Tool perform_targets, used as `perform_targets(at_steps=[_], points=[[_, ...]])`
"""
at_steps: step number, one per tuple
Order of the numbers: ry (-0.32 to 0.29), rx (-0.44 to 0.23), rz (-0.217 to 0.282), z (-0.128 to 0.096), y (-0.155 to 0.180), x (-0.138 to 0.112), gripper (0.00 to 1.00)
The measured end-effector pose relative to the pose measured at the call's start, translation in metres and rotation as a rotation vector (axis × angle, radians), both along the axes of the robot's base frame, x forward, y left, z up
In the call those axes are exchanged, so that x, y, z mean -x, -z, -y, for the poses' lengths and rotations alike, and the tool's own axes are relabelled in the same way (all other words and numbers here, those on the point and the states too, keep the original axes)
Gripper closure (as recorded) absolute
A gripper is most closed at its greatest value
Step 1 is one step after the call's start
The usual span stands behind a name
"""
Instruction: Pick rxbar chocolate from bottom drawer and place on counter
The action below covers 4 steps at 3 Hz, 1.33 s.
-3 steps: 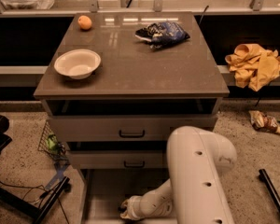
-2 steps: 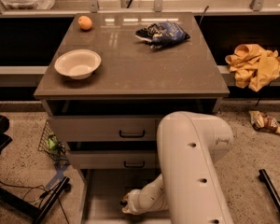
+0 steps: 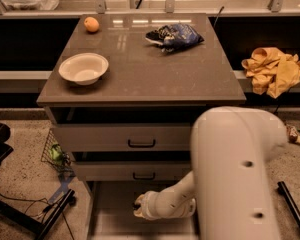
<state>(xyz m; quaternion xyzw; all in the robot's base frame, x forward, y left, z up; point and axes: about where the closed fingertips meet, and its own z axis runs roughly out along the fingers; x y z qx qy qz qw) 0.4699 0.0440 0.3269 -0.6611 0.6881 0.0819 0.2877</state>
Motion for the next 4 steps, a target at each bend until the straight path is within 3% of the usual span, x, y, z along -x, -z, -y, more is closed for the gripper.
perform_targets(at_steps=[1, 2, 3, 4], points=[[0.011, -0.127, 0.049, 0.013, -0.05, 0.011, 1.0], [0.053, -0.122, 0.063, 0.038, -0.049, 0.01, 1.0], [0.053, -0.12, 0.061, 0.037, -0.048, 0.009, 1.0], [0.021, -0.125, 0.055, 0.022, -0.066, 0.004, 1.0]])
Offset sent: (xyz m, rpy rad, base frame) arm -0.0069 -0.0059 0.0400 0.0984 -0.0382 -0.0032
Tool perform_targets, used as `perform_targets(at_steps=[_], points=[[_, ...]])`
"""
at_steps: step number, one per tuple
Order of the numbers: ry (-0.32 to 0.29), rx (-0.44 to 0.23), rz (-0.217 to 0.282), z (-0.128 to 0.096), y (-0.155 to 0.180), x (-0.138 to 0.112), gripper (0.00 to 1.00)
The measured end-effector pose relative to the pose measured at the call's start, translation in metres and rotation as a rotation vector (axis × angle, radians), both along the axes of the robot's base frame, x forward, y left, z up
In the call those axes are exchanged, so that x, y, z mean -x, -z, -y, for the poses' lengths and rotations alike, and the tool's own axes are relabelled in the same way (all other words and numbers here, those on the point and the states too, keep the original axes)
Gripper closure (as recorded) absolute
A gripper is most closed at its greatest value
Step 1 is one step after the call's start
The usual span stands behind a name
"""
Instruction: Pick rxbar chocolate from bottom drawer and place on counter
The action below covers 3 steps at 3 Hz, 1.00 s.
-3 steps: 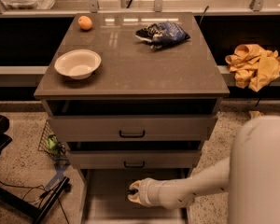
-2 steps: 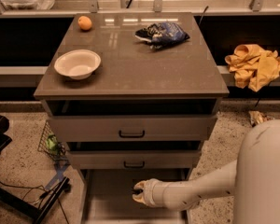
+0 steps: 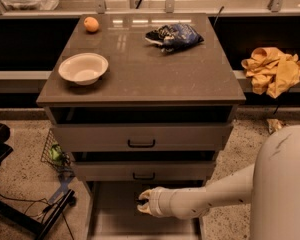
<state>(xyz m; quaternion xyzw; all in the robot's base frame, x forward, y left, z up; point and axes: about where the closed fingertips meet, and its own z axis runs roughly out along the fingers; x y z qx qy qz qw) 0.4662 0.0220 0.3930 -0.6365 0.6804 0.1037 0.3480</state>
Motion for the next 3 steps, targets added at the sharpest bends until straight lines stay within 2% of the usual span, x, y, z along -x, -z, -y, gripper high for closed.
perform_targets(at_steps=[1, 2, 3], points=[[-0.015, -0.034, 0.013, -0.014, -0.056, -0.015, 1.0], [-0.024, -0.103, 0.05, -0.023, -0.129, -0.036, 1.0], [0.005, -0.127, 0.021, -0.012, -0.193, -0.035, 1.0]])
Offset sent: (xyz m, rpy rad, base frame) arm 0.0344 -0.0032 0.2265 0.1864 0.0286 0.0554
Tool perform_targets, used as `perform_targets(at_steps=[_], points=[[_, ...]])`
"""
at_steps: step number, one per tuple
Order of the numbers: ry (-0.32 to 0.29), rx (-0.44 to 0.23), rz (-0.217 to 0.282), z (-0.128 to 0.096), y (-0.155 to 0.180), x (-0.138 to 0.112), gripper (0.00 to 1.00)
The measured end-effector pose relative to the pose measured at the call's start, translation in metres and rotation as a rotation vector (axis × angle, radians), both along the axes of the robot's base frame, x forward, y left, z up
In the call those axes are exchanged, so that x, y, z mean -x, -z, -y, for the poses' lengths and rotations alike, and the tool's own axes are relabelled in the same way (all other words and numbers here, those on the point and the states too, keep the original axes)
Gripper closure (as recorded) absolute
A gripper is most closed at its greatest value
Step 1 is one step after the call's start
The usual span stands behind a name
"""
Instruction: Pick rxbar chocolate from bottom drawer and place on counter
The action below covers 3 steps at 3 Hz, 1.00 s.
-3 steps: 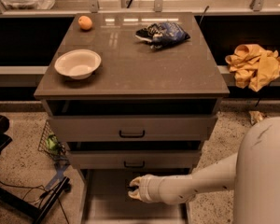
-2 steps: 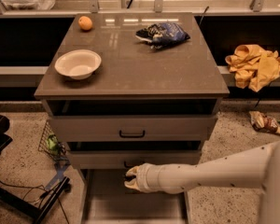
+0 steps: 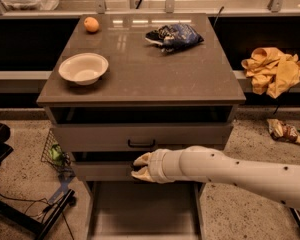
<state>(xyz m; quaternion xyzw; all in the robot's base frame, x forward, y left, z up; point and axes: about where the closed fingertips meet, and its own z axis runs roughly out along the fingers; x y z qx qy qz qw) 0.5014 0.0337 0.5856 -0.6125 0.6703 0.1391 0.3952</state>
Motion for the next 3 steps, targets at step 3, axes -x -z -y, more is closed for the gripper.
perform_targets(at_steps=[3], points=[[0.12, -0.046, 0.167, 0.025, -0.187, 0.01, 1.0]])
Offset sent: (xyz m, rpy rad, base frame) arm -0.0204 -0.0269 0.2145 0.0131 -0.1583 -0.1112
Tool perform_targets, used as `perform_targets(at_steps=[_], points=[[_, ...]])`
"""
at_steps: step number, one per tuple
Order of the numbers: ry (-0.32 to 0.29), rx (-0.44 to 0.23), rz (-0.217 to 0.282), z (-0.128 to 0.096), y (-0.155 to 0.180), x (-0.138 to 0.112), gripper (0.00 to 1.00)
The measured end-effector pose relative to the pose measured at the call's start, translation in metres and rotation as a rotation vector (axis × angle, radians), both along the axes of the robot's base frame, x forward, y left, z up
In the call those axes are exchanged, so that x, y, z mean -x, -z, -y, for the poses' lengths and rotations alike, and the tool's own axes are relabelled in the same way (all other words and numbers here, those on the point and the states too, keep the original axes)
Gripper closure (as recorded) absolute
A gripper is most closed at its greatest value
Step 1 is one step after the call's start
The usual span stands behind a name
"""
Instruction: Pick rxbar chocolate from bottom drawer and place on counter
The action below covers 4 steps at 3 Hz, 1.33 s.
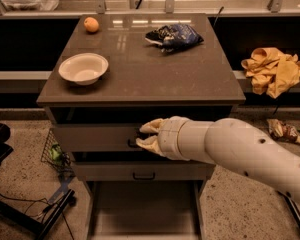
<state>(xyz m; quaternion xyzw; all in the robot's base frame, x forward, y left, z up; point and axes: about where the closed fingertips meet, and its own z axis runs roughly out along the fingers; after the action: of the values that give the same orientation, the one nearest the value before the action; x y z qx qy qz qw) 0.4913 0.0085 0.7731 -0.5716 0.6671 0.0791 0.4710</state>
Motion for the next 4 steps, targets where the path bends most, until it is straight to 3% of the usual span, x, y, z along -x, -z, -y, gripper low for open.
perform_targets(at_steps=[2, 3, 4], points=[[0.003, 0.014, 0.025, -0.004, -0.009, -0.005, 1.0], [0.003, 0.07, 0.103, -0.01, -0.047, -0.026, 1.0], [0.006, 0.172, 0.208, -0.016, -0.11, -0.052, 1.0]])
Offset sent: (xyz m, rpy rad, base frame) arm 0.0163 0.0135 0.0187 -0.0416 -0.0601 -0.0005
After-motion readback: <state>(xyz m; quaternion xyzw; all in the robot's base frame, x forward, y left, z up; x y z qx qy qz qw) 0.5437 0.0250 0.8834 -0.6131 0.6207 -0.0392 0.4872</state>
